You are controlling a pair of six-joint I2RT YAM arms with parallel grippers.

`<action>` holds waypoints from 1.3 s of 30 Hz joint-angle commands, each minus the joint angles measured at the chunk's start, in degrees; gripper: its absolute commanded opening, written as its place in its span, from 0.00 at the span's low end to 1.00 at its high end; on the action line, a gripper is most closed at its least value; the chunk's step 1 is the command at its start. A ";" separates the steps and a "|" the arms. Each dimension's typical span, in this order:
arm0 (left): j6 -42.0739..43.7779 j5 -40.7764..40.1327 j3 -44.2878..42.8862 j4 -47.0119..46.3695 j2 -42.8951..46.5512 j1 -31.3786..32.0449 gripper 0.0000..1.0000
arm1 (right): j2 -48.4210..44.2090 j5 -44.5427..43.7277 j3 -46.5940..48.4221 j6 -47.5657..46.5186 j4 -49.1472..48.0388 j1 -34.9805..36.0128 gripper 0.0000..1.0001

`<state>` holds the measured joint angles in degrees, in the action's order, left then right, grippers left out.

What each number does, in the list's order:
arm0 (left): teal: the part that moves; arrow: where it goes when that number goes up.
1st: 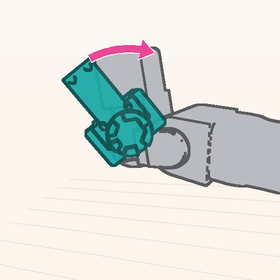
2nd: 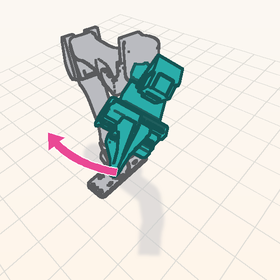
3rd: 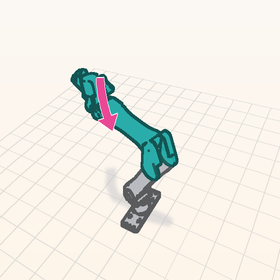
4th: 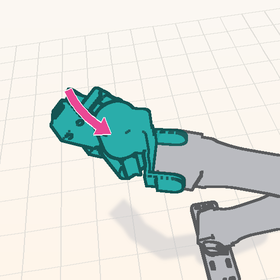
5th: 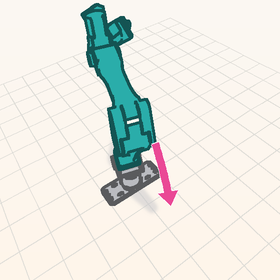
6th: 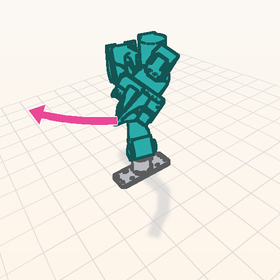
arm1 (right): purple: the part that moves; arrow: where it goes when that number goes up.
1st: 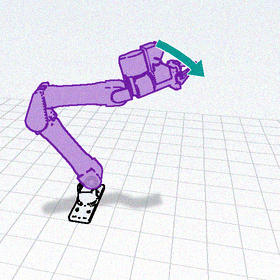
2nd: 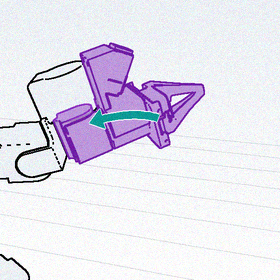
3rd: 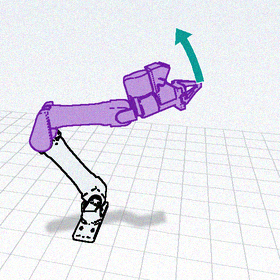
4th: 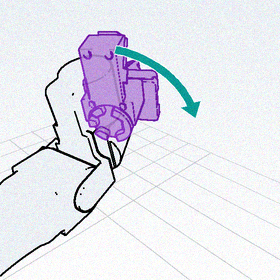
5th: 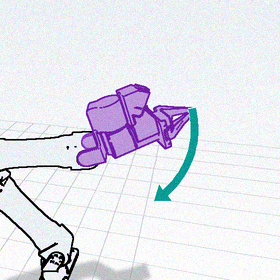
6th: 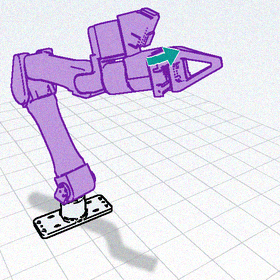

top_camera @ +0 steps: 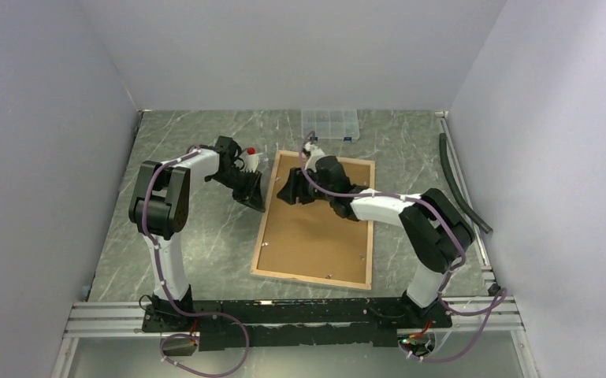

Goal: Put the photo into the frame

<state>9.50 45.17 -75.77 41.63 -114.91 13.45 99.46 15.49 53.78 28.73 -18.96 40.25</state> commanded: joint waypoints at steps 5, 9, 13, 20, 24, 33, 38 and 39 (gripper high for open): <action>-4.04 0.52 -7.46 -2.39 -2.09 -0.99 0.27 | 5.11 -0.43 4.27 7.50 -3.97 -5.23 0.60; -5.12 0.53 -10.01 -3.04 -4.67 -1.40 0.27 | 9.83 1.55 8.69 9.70 -3.57 -5.78 0.57; -5.58 0.68 -9.84 -3.62 -6.39 -1.50 0.26 | 13.29 2.40 10.77 12.99 -5.17 -5.79 0.57; -6.33 2.05 -7.52 -5.16 -6.86 -1.76 0.24 | 17.60 -0.07 12.62 19.16 -5.99 -5.66 0.54; -6.42 2.49 -6.63 -5.77 -7.14 -1.76 0.24 | 19.07 -1.77 13.92 20.64 -5.59 -5.21 0.53; -6.44 2.83 -5.45 -6.21 -7.05 -1.76 0.22 | 21.99 -6.02 15.99 24.92 -5.51 -4.03 0.49; -6.22 3.08 -5.02 -6.15 -6.88 -1.77 0.22 | 23.28 -6.50 17.07 26.52 -5.88 -3.90 0.48; -6.16 3.11 -4.95 -6.07 -6.90 -1.76 0.22 | 23.52 -6.63 17.35 26.63 -5.66 -3.88 0.47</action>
<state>3.16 48.40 -81.87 35.86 -121.67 11.64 121.21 10.94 69.10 53.69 -23.77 36.03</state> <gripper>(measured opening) 0.222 0.477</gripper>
